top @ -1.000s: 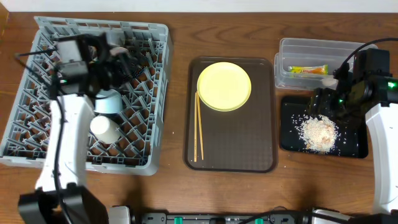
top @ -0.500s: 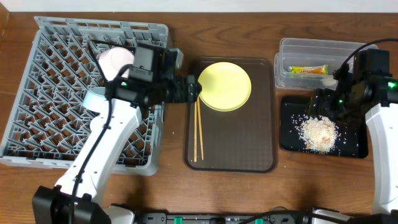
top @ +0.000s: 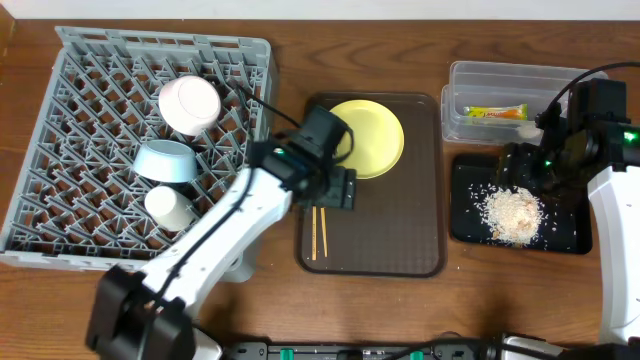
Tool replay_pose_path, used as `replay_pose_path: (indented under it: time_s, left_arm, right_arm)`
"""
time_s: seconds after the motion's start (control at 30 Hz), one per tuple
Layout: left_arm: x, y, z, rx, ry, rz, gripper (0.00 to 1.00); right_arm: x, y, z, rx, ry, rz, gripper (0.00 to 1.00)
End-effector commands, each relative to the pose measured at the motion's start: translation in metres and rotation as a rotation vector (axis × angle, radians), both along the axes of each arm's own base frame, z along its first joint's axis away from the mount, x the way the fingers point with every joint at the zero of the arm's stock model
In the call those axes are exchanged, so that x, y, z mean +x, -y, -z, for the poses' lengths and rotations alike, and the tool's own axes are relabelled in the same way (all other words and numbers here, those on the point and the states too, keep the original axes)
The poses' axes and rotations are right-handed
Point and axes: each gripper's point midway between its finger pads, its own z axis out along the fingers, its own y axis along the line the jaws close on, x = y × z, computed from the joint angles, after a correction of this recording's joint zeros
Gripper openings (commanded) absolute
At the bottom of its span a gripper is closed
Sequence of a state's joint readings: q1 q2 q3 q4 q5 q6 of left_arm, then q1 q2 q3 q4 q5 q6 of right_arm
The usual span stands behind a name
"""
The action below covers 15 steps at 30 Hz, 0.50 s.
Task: Sort waste into correct bins and load items into the dishwasher
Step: 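Move left gripper to the tray and grasp the wooden chopsticks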
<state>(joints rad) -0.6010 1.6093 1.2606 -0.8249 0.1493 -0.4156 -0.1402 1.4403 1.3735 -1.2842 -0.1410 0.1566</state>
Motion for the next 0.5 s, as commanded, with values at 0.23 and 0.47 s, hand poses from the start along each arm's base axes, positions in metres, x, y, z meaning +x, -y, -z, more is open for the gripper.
replay_pose_path:
  time_s: [0.23,0.47]
  left_arm:
    - [-0.016,-0.001,0.074,0.138,-0.196,-0.133,0.83]
    - [-0.024,0.003,0.097,0.157,-0.266,-0.123,0.83]
  right_arm:
    - [-0.002,0.003,-0.006,-0.003,0.012,0.015,0.82]
    - [-0.002,0.003,-0.006,-0.005,0.013,0.008,0.82]
